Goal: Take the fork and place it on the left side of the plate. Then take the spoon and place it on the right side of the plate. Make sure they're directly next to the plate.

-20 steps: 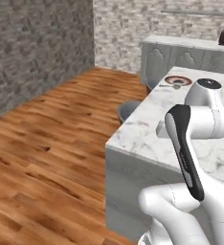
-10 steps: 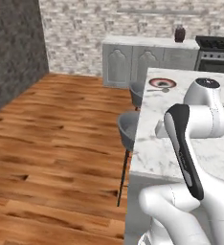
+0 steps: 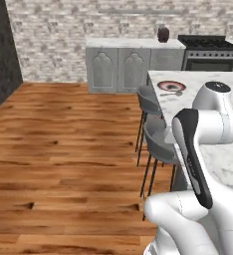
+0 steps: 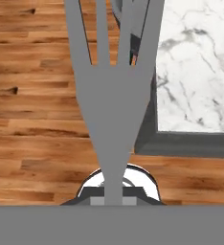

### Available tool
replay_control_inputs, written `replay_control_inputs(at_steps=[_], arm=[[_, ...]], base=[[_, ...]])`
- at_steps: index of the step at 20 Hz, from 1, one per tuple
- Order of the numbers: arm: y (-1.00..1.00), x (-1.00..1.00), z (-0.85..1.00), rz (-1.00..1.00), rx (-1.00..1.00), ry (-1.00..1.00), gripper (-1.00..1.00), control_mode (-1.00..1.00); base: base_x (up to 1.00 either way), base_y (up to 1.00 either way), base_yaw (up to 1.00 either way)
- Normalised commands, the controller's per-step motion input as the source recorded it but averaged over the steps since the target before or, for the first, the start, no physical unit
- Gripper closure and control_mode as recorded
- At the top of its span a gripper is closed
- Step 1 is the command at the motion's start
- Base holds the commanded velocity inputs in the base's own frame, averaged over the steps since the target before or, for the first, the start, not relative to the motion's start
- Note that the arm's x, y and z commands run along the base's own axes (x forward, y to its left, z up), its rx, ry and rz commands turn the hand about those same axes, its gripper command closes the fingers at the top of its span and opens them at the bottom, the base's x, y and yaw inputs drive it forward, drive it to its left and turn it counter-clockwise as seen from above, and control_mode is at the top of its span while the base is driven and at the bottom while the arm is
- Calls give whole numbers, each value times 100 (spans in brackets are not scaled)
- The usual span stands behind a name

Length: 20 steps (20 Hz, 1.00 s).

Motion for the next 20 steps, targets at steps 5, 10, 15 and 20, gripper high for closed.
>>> replay_control_inputs(at_steps=[5, 10, 15, 20], arm=[[0, 0, 0, 0, 0, 0, 100, 100], [0, 0, 0, 0, 0, 0, 100, 100], [0, 0, 0, 0, 0, 0, 100, 100], [0, 0, 0, 0, 0, 0, 100, 100]], base=[[49, 92, -34], [60, 74, -44], [69, 71, -45], [73, 71, -46]])
